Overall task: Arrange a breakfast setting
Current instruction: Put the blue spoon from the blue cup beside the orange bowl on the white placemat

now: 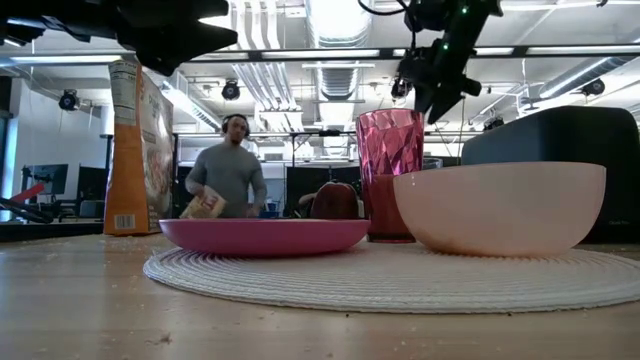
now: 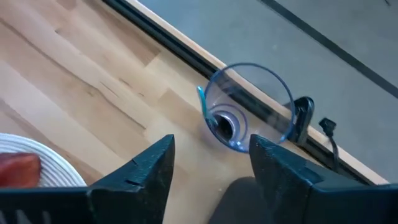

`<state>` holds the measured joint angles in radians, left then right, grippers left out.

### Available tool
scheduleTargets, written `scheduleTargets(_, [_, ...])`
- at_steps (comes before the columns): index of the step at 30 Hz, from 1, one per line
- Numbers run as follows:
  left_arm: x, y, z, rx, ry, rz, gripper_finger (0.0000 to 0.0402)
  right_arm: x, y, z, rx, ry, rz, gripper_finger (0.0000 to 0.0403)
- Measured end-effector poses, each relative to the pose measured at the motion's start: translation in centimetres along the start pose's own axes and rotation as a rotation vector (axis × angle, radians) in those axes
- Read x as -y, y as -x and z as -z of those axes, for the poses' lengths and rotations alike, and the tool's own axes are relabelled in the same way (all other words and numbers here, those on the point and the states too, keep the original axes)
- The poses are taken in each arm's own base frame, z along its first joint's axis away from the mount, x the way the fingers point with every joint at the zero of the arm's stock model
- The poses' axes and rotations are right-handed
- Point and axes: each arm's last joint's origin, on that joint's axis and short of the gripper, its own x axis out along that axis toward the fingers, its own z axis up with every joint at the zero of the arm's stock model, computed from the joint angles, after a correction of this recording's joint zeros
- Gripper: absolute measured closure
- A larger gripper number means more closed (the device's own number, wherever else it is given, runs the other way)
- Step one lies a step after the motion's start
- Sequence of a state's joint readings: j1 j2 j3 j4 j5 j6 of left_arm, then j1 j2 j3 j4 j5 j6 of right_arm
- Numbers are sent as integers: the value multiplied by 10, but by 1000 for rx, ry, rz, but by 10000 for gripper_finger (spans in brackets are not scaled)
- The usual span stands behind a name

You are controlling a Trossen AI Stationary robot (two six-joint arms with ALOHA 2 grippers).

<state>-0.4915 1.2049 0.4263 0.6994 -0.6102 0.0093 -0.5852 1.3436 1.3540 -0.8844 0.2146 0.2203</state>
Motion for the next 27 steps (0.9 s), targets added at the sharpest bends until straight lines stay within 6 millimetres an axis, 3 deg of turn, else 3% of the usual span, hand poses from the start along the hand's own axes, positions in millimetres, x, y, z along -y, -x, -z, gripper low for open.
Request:
scheduleTargets(15, [-1, -1, -2, 12, -2, -5, 151, -2, -3, -8, 95, 3, -21, 188])
scheduleTargets(27, [-4, -3, -2, 11, -24, -20, 151, -1, -34, -4, 52, 34, 51, 188])
